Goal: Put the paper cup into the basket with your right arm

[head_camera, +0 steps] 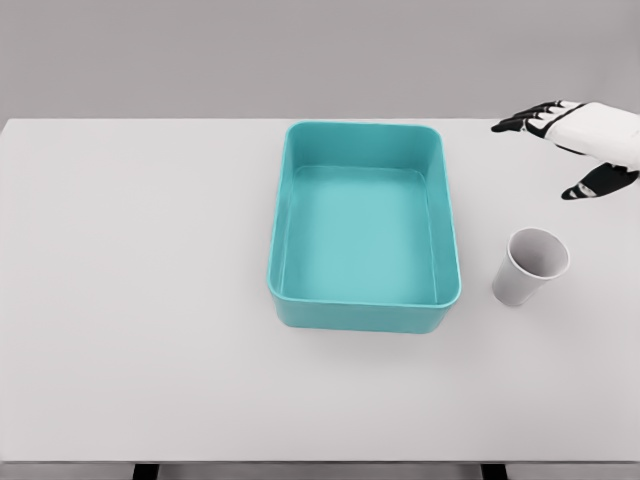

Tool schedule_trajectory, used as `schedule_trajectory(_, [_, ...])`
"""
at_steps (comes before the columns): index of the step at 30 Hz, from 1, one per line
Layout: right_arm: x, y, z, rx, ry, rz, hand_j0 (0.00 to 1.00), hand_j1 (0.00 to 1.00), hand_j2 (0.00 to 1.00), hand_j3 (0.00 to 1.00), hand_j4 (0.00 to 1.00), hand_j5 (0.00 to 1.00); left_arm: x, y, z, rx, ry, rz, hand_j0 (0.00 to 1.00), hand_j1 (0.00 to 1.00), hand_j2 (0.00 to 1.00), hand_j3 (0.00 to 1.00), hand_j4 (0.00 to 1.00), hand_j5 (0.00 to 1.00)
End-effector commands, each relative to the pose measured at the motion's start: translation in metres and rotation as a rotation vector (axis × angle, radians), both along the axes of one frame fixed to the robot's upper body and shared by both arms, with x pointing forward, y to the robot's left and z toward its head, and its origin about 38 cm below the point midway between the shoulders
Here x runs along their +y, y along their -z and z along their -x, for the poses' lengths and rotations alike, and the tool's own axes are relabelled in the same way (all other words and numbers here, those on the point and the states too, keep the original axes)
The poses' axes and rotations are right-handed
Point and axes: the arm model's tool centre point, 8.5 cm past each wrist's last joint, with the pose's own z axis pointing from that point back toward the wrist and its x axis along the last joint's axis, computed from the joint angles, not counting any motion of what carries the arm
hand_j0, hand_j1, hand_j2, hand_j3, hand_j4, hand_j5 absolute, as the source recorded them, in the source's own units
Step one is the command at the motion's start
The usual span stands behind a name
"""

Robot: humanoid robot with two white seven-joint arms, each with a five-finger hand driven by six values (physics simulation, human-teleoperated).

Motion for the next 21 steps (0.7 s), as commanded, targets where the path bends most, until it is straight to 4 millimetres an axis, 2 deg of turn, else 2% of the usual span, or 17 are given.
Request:
schedule_trajectory(1, [0.000,0.002,0.000,-0.004,0.005,0.021,1.00,1.00,1.00,1.00,1.00,1.00,0.000,0.000,0.000,0.000,0.000,0.000,1.00,1.00,1.00,1.00,1.00,1.00])
schedule_trajectory(5, [-0.002,-0.007,0.001,-0.026,0.002,0.010,1.00,1.00,1.00,1.00,1.00,1.00,0.000,0.000,0.000,0.000,0.000,0.000,1.00,1.00,1.00,1.00,1.00,1.00])
schedule_trajectory(6, [-0.013,-0.014,0.001,-0.033,0.028,-0.002,1.00,1.00,1.00,1.00,1.00,1.00,0.000,0.000,0.000,0.000,0.000,0.000,1.00,1.00,1.00,1.00,1.00,1.00])
schedule_trajectory(7, [-0.032,-0.019,0.002,-0.019,0.069,-0.041,1.00,1.00,1.00,1.00,1.00,1.00,0.000,0.000,0.000,0.000,0.000,0.000,1.00,1.00,1.00,1.00,1.00,1.00])
schedule_trajectory(9, [-0.074,-0.023,0.005,0.066,0.139,-0.253,1.00,1.00,1.00,1.00,1.00,1.00,0.000,0.000,0.000,0.000,0.000,0.000,1.00,1.00,1.00,1.00,1.00,1.00])
schedule_trajectory(11, [-0.091,0.004,0.013,0.134,0.114,-0.384,1.00,1.00,1.00,1.00,1.00,1.00,0.000,0.000,0.000,0.000,0.000,0.000,1.00,1.00,1.00,1.00,1.00,1.00])
schedule_trajectory(12, [-0.098,0.019,0.015,0.145,0.092,-0.396,1.00,1.00,1.00,1.00,1.00,1.00,0.000,0.000,0.000,0.000,0.000,0.000,1.00,1.00,1.00,1.00,1.00,1.00])
schedule_trajectory(13, [-0.098,0.030,0.018,0.166,0.074,-0.373,1.00,1.00,1.00,1.00,1.00,1.00,0.000,0.000,0.000,0.000,0.000,0.000,1.00,1.00,1.00,1.00,1.00,1.00])
schedule_trajectory(18, [-0.125,0.045,0.026,0.216,0.167,-0.358,1.00,1.00,1.00,1.00,1.00,1.00,0.000,0.000,0.000,0.000,0.000,0.000,1.00,1.00,1.00,1.00,1.00,1.00])
schedule_trajectory(20, [-0.142,0.071,0.021,0.268,0.289,-0.456,1.00,1.00,1.00,1.00,1.00,1.00,0.000,0.000,0.000,0.000,0.000,0.000,1.00,1.00,1.00,1.00,1.00,1.00])
schedule_trajectory(21, [-0.142,0.087,0.017,0.285,0.313,-0.586,1.00,1.00,1.00,1.00,1.00,1.00,0.000,0.000,0.000,0.000,0.000,0.000,1.00,1.00,1.00,1.00,1.00,1.00])
